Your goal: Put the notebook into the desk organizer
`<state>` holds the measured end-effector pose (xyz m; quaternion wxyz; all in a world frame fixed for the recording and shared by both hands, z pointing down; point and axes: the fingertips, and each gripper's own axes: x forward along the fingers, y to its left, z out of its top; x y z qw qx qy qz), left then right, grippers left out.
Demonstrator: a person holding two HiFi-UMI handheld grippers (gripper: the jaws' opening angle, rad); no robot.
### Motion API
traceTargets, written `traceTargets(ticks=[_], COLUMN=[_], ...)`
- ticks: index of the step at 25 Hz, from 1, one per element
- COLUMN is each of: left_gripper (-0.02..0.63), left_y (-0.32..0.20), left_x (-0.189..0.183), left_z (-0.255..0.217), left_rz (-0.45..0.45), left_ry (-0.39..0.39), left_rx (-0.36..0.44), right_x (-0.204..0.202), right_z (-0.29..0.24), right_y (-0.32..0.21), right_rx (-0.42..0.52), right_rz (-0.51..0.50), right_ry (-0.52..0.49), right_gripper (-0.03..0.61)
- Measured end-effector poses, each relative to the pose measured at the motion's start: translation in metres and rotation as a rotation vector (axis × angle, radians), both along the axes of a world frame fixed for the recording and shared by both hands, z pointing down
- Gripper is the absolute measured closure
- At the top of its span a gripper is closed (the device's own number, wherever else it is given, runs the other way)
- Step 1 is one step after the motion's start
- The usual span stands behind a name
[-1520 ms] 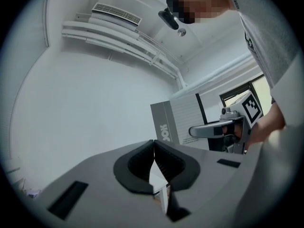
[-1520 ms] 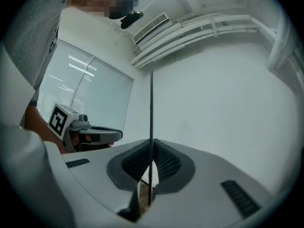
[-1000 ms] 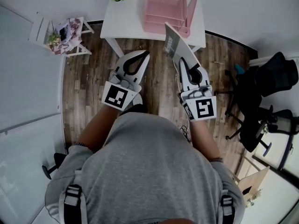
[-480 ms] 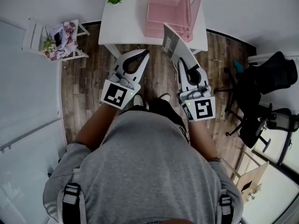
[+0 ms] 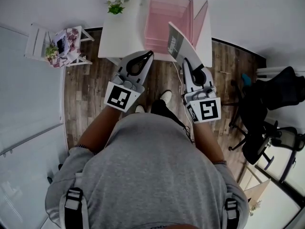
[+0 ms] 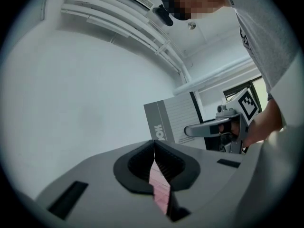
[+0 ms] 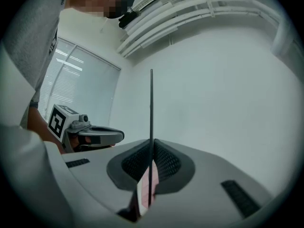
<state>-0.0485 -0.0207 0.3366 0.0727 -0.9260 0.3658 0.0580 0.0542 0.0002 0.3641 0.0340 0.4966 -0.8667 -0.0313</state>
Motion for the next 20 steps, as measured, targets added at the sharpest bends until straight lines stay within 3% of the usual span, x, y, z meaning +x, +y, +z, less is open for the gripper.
traceTargets(ticks=[11, 20], left_gripper=[0.594, 0.593], left_y=[-0.076, -0.118], left_x=[0.05, 0.052], left_z=[-0.011, -0.011], left_rz=[-0.107, -0.193], left_ry=[-0.011, -0.026], left_rx=[0.004, 0.004], right_x=[0.043, 0.046], right_z=[-0.004, 0.003], right_y=[-0.081, -0.131], right_rx=[-0.014, -0.049], right_rz=[-0.125, -0.214], right_ry=[-0.03, -0.05], right_gripper=[0.561, 0.561])
